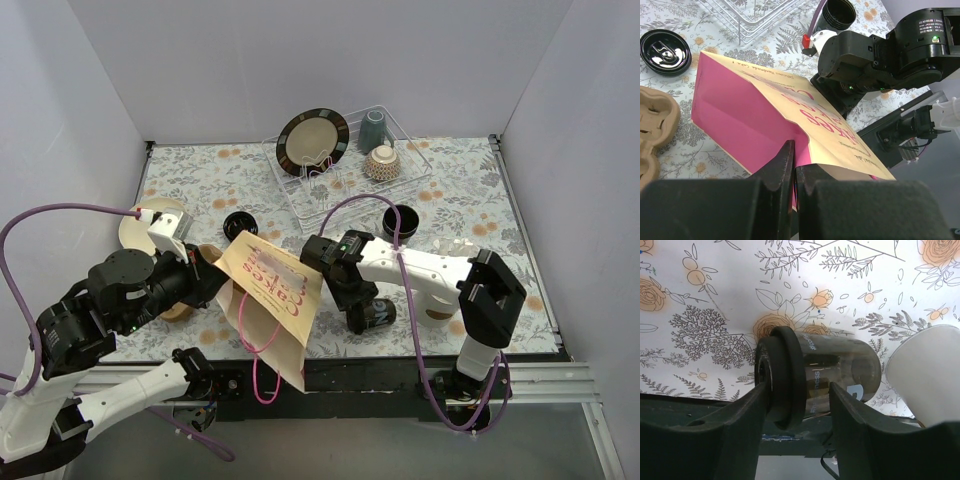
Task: Pack the takeout coffee
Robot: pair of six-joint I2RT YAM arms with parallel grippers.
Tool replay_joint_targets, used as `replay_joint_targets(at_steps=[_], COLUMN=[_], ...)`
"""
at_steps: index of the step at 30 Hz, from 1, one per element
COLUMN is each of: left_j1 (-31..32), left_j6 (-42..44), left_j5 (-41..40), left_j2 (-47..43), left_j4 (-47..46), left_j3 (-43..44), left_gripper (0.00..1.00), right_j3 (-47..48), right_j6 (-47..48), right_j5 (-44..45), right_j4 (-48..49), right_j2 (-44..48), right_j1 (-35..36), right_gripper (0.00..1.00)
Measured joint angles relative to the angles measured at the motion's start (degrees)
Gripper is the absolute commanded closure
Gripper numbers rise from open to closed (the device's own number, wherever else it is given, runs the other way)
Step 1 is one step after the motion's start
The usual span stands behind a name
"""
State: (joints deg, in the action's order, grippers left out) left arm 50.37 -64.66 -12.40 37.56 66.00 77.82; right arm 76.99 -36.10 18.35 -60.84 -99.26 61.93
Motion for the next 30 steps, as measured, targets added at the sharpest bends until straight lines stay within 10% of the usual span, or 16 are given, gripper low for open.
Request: replay_joint_targets(at_steps=[9,21,23,30], left_j1=[0.00,0.00,0.00,0.00], left_j6=[-0.13,-0.83,-0.68,0.28], left_j5=[0.24,1.33,1.51,1.95], left_j2=[-0.72,-1.51,-1.51,-1.27], left_j4=[-0.37,-1.90,-2.14,-2.21], left_j3=[-1.27,-4.35,-4.35,-4.33], left_gripper=[1.00,1.00,1.00,1.00], right_j3=[0.02,0.50,-3.63,-15.50], right_j6=[-0.42,-0.09,1.64,10.29], right_j5=[-0.33,-1.38,-2.82,-10.97], right_j4=[1.73,0.63,1.60,7.04], right_j2=[-0.02,8.07,13.84,33.94], right_j1=[-0.04,0.02,0.09,0.46], right_gripper=[0.67,0.25,0.02,0.02])
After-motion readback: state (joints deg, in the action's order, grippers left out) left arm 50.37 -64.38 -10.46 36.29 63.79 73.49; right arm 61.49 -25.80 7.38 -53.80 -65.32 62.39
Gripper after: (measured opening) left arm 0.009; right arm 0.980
